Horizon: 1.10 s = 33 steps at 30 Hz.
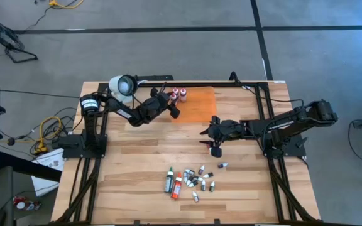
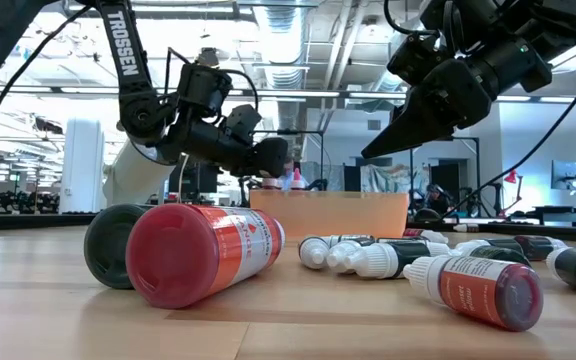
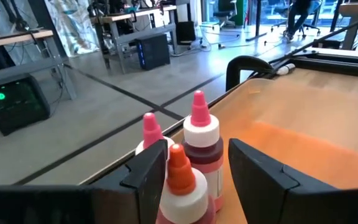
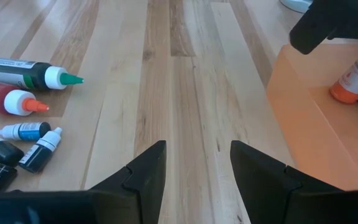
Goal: Pick & Place food coloring
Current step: Put the large orange coloring bottle into the orange bin
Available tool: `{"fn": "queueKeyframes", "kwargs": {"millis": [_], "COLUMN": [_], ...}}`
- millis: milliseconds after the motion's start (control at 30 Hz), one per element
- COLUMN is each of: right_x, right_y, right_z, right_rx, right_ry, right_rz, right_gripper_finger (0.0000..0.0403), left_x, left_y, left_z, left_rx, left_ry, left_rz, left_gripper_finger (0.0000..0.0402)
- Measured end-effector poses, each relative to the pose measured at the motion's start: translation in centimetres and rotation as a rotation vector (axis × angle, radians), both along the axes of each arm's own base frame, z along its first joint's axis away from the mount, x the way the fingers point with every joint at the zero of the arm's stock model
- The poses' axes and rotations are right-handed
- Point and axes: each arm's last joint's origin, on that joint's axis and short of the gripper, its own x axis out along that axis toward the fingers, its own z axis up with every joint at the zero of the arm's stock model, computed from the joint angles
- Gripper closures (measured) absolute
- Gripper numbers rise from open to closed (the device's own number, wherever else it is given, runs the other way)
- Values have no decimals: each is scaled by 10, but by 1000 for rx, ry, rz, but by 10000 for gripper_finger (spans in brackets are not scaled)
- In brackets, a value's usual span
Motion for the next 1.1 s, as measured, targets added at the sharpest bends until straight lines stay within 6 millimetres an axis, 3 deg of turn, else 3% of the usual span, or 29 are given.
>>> {"fn": "queueKeyframes", "kwargs": {"millis": [267, 567, 767, 933, 1100], "right_x": [0, 0, 0, 0, 3], "right_y": [0, 0, 0, 1, 11], "right_z": [0, 0, 0, 0, 6], "right_rx": [0, 0, 3, 3, 95], "right_ry": [0, 0, 1, 1, -72], "right_rz": [0, 1, 8, 37, 209], "right_gripper_finger": [230, 230, 230, 230, 230], "left_x": [3, 4, -7, -28, -41], "left_y": [-14, -55, -105, -150, -193], "left_z": [12, 64, 90, 95, 90], "left_rx": [82, 202, 175, 67, -125], "left_ry": [35, 3, 137, 291, 337], "left_rz": [31, -54, -332, -646, -905], "left_gripper_finger": [232, 232, 232, 232, 232]}}
